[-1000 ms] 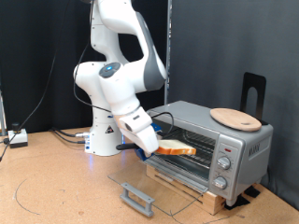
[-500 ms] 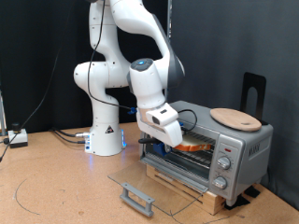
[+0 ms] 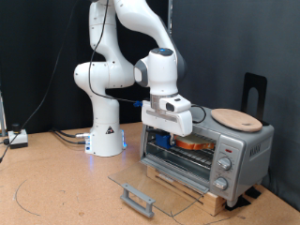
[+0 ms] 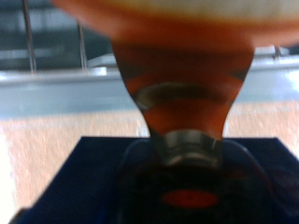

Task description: Make a piece of toast with the oven

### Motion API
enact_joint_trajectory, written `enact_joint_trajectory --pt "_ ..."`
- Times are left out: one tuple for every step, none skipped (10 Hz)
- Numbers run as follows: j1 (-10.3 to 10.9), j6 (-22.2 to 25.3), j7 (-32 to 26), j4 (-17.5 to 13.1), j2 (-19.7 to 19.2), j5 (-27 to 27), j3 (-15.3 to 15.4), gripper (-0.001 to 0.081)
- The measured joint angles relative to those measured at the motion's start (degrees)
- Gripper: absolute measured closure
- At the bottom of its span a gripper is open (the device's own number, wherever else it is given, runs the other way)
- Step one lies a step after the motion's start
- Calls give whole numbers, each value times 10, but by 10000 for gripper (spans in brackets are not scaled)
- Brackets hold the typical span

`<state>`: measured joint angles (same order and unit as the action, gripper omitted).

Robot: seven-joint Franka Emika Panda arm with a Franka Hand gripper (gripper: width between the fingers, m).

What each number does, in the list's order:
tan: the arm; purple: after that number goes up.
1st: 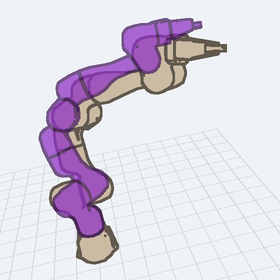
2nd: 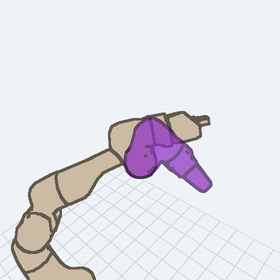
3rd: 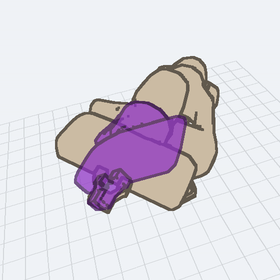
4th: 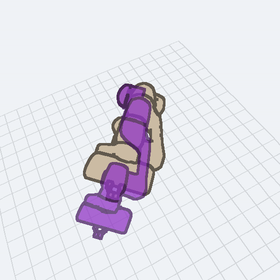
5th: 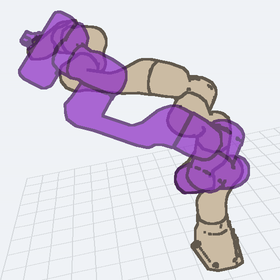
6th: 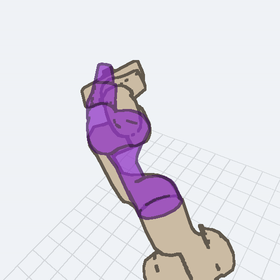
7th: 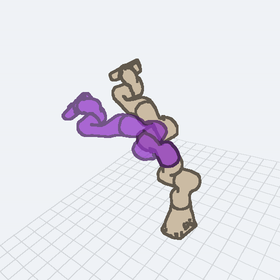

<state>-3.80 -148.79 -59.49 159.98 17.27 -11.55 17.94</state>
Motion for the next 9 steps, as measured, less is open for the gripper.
enact_joint_trajectory --pt "-8 -4 2 2 5 15 1 415" --pt "-15 -4 1 2 9 21 0 415" --pt "-18 -4 -5 3 13 22 -3 415" --pt "-19 -1 -23 5 17 21 -11 415" --pt "-19 5 -43 7 22 18 -24 415" --pt "-20 13 -63 8 27 15 -39 415" --pt "-20 26 -81 8 33 12 -55 415" --pt "-22 35 -96 8 39 10 -70 415" --pt "-25 43 -109 8 43 10 -84 415"
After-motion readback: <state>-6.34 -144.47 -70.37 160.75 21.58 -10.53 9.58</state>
